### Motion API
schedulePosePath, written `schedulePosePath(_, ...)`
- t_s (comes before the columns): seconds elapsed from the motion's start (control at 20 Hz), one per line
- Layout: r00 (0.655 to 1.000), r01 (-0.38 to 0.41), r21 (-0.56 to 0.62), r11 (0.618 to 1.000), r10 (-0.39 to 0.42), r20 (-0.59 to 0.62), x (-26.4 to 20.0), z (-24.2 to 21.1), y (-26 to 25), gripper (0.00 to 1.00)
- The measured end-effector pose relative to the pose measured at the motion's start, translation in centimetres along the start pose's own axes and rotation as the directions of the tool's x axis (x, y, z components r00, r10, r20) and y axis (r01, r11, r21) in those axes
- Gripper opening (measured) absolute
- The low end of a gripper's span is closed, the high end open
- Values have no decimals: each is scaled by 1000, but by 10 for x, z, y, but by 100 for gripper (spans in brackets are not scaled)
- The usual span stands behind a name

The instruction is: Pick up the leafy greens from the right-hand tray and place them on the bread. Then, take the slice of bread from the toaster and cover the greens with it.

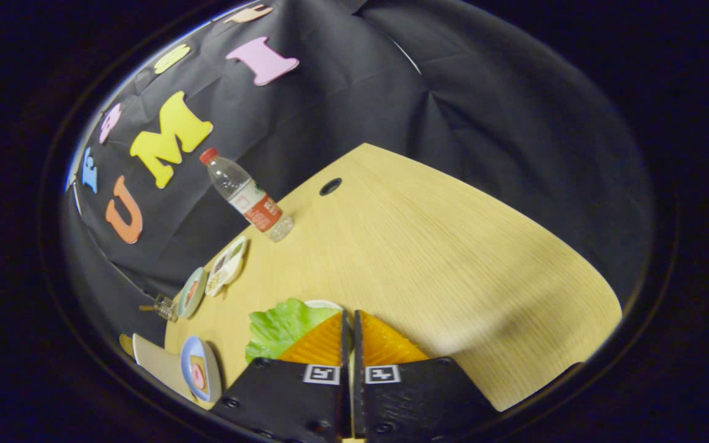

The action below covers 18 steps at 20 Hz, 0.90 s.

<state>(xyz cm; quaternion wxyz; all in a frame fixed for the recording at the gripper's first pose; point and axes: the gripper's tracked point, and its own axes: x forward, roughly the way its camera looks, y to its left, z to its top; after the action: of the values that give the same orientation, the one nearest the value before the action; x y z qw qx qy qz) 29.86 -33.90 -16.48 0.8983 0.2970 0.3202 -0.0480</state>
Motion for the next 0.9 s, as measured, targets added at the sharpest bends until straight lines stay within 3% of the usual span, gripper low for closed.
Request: schedulePosePath(0.9, 993, 109, -134, 985, -103, 53, -13, 17, -13, 0)
